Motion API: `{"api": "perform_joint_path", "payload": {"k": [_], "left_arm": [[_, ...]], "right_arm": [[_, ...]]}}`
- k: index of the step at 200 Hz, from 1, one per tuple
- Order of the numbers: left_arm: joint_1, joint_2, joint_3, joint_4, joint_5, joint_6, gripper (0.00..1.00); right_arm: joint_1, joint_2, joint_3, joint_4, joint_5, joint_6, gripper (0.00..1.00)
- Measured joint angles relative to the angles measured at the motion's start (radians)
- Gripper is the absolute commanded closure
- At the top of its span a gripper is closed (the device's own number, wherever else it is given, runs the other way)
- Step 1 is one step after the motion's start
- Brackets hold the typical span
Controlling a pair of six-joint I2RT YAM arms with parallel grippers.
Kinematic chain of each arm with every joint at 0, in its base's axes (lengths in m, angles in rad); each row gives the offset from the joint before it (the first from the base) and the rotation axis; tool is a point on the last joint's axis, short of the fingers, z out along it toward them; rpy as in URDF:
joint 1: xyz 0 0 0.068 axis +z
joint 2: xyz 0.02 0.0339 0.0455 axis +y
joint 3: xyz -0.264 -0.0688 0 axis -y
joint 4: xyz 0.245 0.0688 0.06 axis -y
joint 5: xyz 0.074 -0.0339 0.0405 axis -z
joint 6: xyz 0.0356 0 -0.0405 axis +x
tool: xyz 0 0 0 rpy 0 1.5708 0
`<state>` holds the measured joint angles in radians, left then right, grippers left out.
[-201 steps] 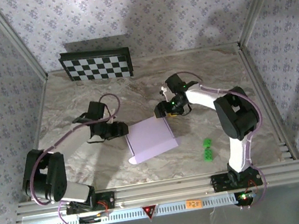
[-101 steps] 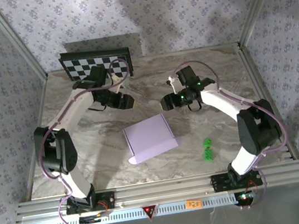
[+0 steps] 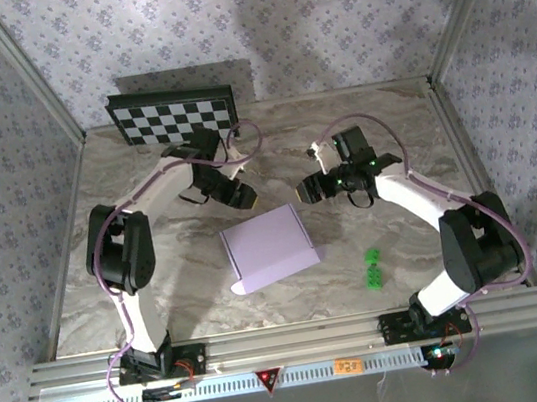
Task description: Fold the paper box
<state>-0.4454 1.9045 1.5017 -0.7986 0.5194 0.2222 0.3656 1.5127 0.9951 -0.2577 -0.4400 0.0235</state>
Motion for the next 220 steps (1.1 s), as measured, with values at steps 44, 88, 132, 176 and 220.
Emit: {"api": "perform_joint_path", "payload": {"k": [44, 88, 132, 176, 220], "left_arm": [[-0.003, 0.041, -0.054, 0.034, 0.0, 0.043, 0.49], [-0.003, 0.067, -0.091, 0.056, 0.016, 0.047, 0.61], [-0.007, 0.071, -0.091, 0.095, 0.029, 0.046, 0.69], [-0.006, 0.084, -0.091, 0.103, 0.045, 0.039, 0.74], [-0.007, 0.086, -0.091, 0.103, 0.054, 0.039, 0.78]], "right_arm": [[0.0, -0.003, -0.035, 0.058, -0.021, -0.051, 0.28], [0.006, -0.024, -0.035, 0.066, -0.021, -0.076, 0.29], [0.061, -0.024, -0.028, 0.025, -0.002, -0.104, 0.3], [0.104, -0.027, 0.008, -0.017, 0.017, -0.129, 0.31], [0.133, -0.034, 0.019, -0.044, 0.028, -0.171, 0.32]]}}
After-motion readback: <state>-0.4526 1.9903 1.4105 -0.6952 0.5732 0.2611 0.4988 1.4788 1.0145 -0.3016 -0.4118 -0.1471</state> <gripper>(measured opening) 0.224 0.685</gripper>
